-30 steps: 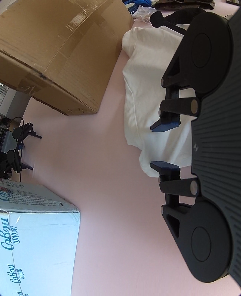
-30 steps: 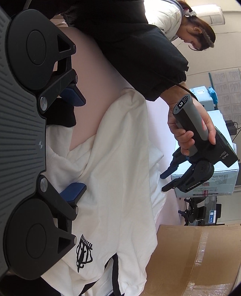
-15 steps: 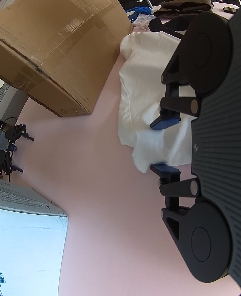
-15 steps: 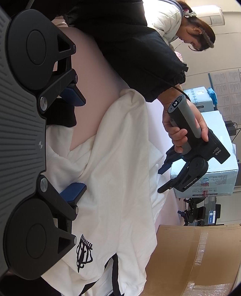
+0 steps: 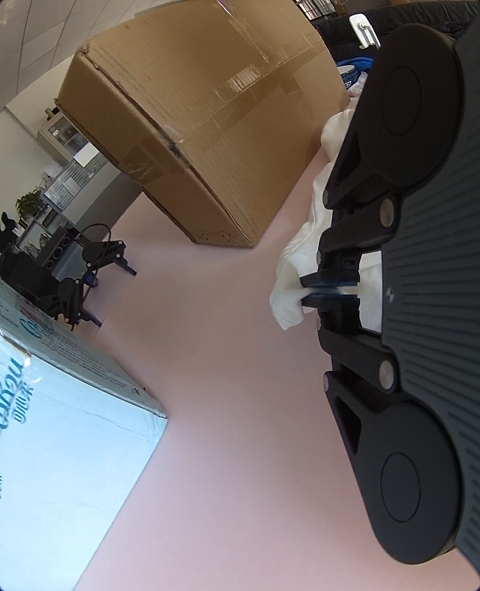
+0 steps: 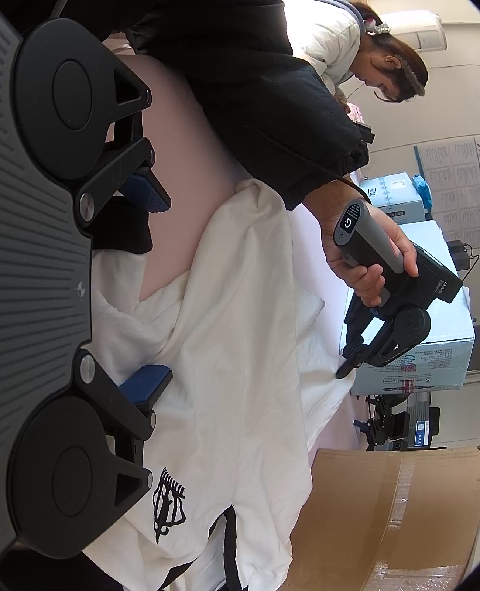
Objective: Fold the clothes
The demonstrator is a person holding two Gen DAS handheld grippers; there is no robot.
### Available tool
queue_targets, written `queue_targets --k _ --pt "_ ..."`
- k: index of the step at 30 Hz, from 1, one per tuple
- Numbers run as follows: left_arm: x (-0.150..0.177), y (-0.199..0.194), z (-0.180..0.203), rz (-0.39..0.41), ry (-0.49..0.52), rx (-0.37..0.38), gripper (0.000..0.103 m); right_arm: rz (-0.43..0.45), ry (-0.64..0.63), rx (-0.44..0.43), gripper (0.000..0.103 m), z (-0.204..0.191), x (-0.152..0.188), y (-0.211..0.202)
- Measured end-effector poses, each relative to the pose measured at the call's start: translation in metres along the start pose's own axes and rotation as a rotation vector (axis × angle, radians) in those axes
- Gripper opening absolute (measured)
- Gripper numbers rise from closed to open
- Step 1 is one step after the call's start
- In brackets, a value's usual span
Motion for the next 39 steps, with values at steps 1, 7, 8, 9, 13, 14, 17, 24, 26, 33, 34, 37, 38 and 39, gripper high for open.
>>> queue_targets --k 1,7,8,9,13,14,17,24,26,33,34,37,38,39 --pt "-0.006 -0.009 0.007 0.068 0.038 -0.028 0.003 0.000 0.000 0.001 0.090 0.000 0.000 0.000" --pt "-0.024 -0.007 0.025 0.159 0.092 -0.093 0.003 0.008 0.015 -0.003 0.090 -0.001 -0.002 0.001" --pt "-0.027 -0.002 0.024 0.161 0.093 -0.109 0.003 0.009 0.017 -0.003 0.090 -0.002 -0.002 0.001" --pt "-0.029 0.007 0.019 0.149 0.072 -0.118 0.003 0.010 0.018 -0.004 0.090 -0.002 -0.002 0.001" --pt "-0.031 0.040 -0.006 0.096 0.018 -0.188 0.003 0.011 0.018 -0.004 0.090 -0.003 -0.001 0.002" --pt "-0.032 0.045 -0.011 0.091 0.015 -0.203 0.003 0.012 0.019 -0.004 0.090 -0.004 -0.001 0.003" --pt "-0.030 0.057 -0.017 0.067 0.031 -0.217 0.003 0.012 0.019 -0.005 0.090 -0.005 -0.001 0.004" --pt "-0.027 0.050 -0.024 0.154 0.147 -0.299 0.052 0.031 0.051 -0.023 0.090 0.001 -0.004 0.000" --pt "-0.034 0.025 -0.033 0.216 0.101 -0.217 0.079 0.047 0.073 -0.025 0.090 0.005 -0.006 -0.004" --pt "0.001 -0.060 -0.070 0.125 0.122 -0.145 0.081 0.154 0.096 0.022 0.090 0.011 -0.018 -0.027" --pt "0.020 -0.071 -0.076 0.084 0.145 -0.134 0.081 0.173 0.097 0.035 0.090 0.012 -0.020 -0.032" --pt "0.070 -0.100 -0.095 -0.034 0.172 -0.072 0.081 0.222 0.116 0.059 0.090 0.016 -0.026 -0.048" --pt "0.089 -0.113 -0.103 -0.076 0.166 -0.042 0.081 0.236 0.124 0.066 0.090 0.018 -0.027 -0.053" --pt "0.100 -0.122 -0.110 -0.108 0.129 -0.002 0.081 0.245 0.126 0.078 0.090 0.018 -0.028 -0.056"
Point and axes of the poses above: each gripper's, at about its wrist camera, not at the fingertips, and y roughly the way its jaws point, z to its right, x to its underside, the point moved 8 cm from there along y, roughly the way its jaws point, and after that the axes turned 7 degrees about -x, right-handed, at the moved point
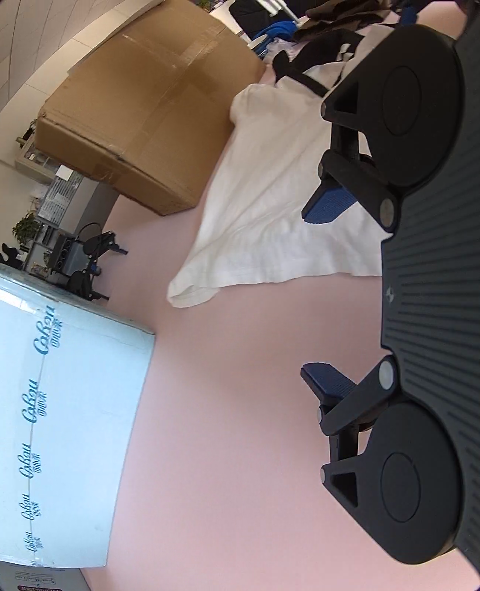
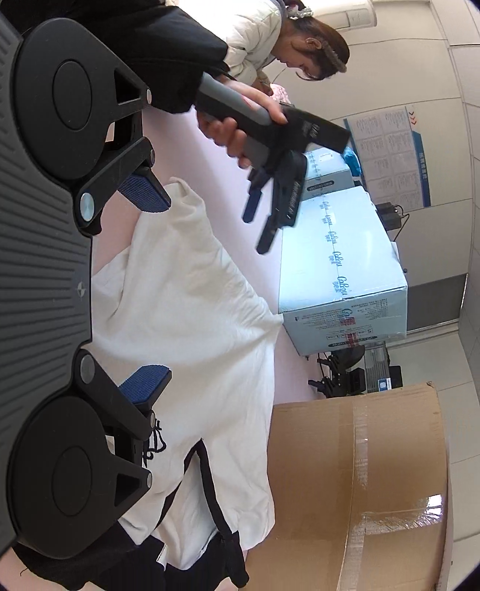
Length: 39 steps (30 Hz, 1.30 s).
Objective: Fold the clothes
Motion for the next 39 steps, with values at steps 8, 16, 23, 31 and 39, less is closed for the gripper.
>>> queue_targets --k 8,16,23,31,39 --pt "0.058 -0.032 -0.002 -0.115 -0.097 0.204 0.082 0.020 0.016 0.060 0.090 0.007 0.001 -0.004" --pt "0.048 -0.005 0.036 -0.111 -0.081 0.243 0.070 -0.031 -0.002 0.056 0.090 0.006 0.013 0.006" --pt "0.055 -0.003 0.048 -0.123 -0.014 0.131 0.013 -0.044 0.038 0.059 0.090 0.009 0.015 0.004" --pt "0.021 -0.040 0.057 -0.049 0.029 0.004 0.011 -0.038 0.005 0.039 0.090 -0.001 0.015 0.002" --pt "0.001 -0.067 0.071 -0.098 0.203 -0.205 0.021 -0.053 0.011 0.034 0.090 -0.001 0.017 0.003"
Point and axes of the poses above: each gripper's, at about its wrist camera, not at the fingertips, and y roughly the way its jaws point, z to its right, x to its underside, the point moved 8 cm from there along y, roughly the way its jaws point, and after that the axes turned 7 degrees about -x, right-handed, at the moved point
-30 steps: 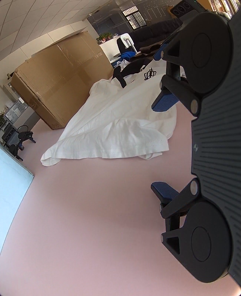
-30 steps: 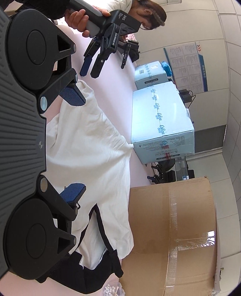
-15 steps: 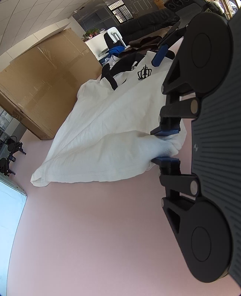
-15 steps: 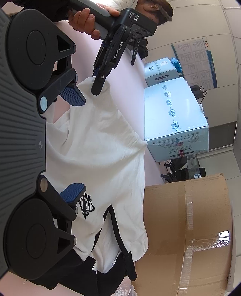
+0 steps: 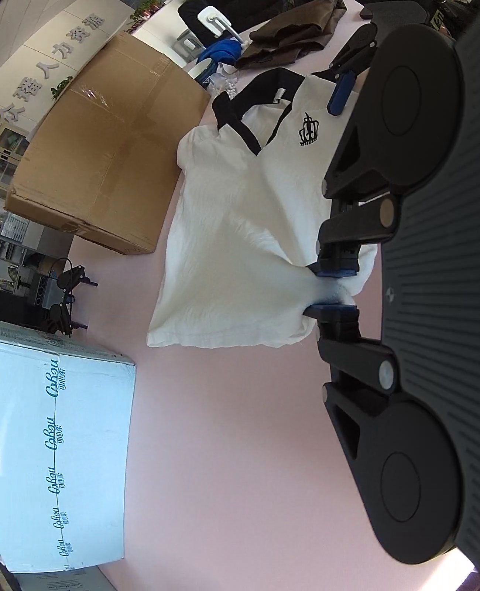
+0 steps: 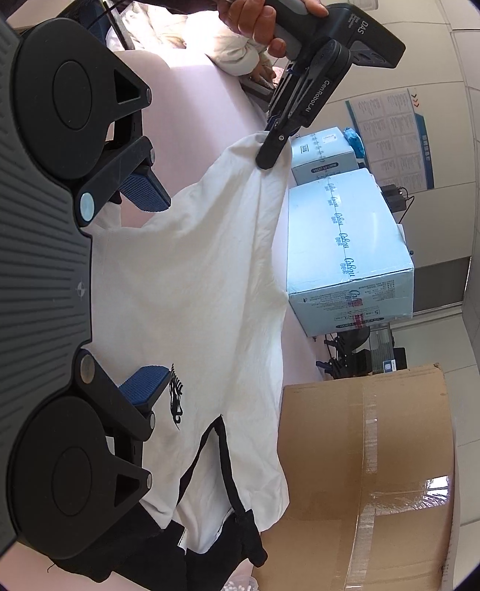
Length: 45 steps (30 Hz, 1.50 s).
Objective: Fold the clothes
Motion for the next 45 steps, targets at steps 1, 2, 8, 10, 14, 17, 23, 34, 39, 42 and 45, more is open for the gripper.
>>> queue_targets --k 1,2,8,10,14,17,23,34,39,42,45 --pt "0.005 0.004 -0.002 -0.027 0.023 -0.027 0.030 -0.004 0.001 0.002 0.090 0.000 0.001 0.000" --pt "0.009 0.007 -0.005 -0.040 0.036 -0.048 0.034 -0.007 0.002 0.003 0.090 0.000 0.001 0.001" --pt "0.050 0.050 -0.047 -0.190 -0.064 -0.115 0.035 -0.014 0.014 0.003 0.090 0.001 0.000 -0.001" --pt "0.052 0.052 -0.058 -0.170 -0.112 -0.114 0.035 -0.009 0.017 0.010 0.090 0.002 -0.001 -0.005" --pt "0.040 0.028 -0.050 -0.011 -0.065 -0.142 0.038 0.051 0.083 0.071 0.091 0.016 -0.008 -0.026" --pt "0.034 0.013 -0.013 0.138 0.072 -0.132 0.057 0.059 0.121 0.118 0.092 0.023 -0.002 -0.044" --pt "0.046 0.025 0.056 0.173 0.233 0.038 0.062 -0.010 -0.010 0.134 0.092 -0.005 0.026 -0.065" --pt "0.066 0.072 0.074 0.167 0.108 0.197 0.064 -0.103 -0.062 0.038 0.071 -0.050 0.055 -0.072" --pt "0.071 0.074 0.077 0.229 0.139 0.184 0.071 -0.119 -0.029 0.082 0.048 -0.044 0.056 -0.055" --pt "0.077 0.074 0.082 0.271 0.187 0.149 0.075 -0.119 0.022 0.065 0.040 -0.040 0.057 -0.050" --pt "0.081 0.074 0.088 0.291 0.247 0.093 0.076 -0.126 0.041 0.066 0.029 -0.037 0.060 -0.046"
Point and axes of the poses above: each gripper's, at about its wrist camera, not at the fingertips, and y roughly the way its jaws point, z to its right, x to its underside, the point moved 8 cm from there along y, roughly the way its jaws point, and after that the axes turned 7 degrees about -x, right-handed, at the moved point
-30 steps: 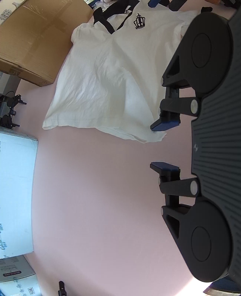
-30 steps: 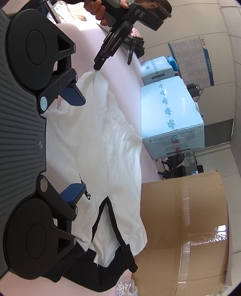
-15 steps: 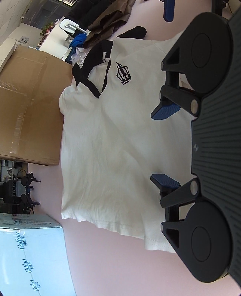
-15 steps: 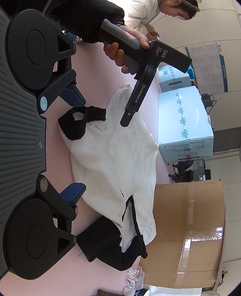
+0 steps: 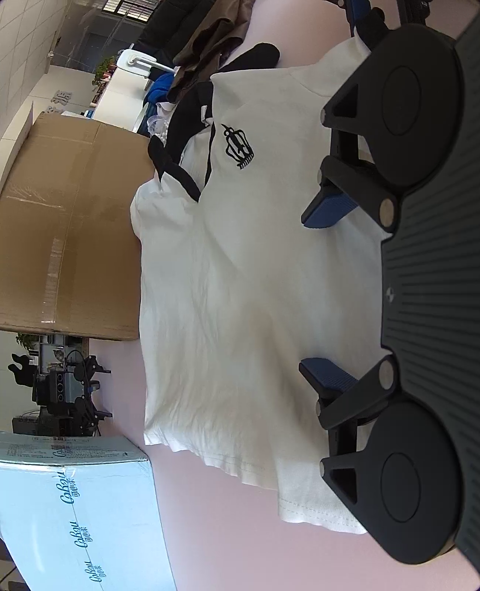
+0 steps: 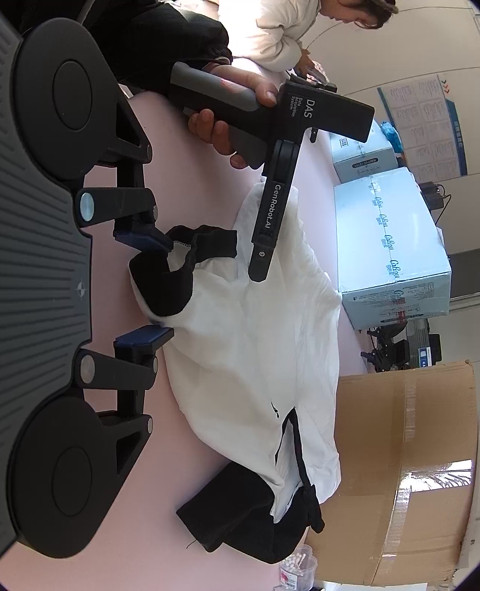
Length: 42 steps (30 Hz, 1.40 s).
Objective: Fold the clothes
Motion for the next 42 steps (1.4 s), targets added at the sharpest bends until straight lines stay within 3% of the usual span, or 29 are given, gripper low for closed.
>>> queue_targets --k 7,18,25,31,35,38,42 --pt "0.000 0.000 -0.009 0.004 -0.041 0.002 0.079 0.045 -0.036 0.056 0.015 0.004 -0.010 -0.013" --pt "0.001 -0.001 -0.012 0.010 -0.067 0.007 0.079 0.146 -0.186 0.164 0.010 -0.005 -0.044 -0.069" --pt "0.001 -0.001 -0.011 0.010 -0.060 0.001 0.079 0.058 -0.250 0.131 0.010 -0.019 -0.037 -0.063" --pt "0.002 -0.001 -0.010 0.010 -0.054 -0.004 0.079 -0.084 -0.227 0.118 0.010 -0.013 -0.005 -0.034" --pt "0.002 -0.002 -0.009 0.010 -0.050 -0.009 0.080 -0.123 -0.208 0.103 0.011 -0.011 0.005 -0.028" --pt "0.002 -0.001 -0.009 0.011 -0.049 -0.010 0.080 -0.129 -0.181 0.088 0.015 -0.009 0.011 -0.029" --pt "0.002 -0.001 -0.010 0.011 -0.048 -0.012 0.080 -0.132 -0.159 0.067 0.051 -0.006 0.015 -0.036"
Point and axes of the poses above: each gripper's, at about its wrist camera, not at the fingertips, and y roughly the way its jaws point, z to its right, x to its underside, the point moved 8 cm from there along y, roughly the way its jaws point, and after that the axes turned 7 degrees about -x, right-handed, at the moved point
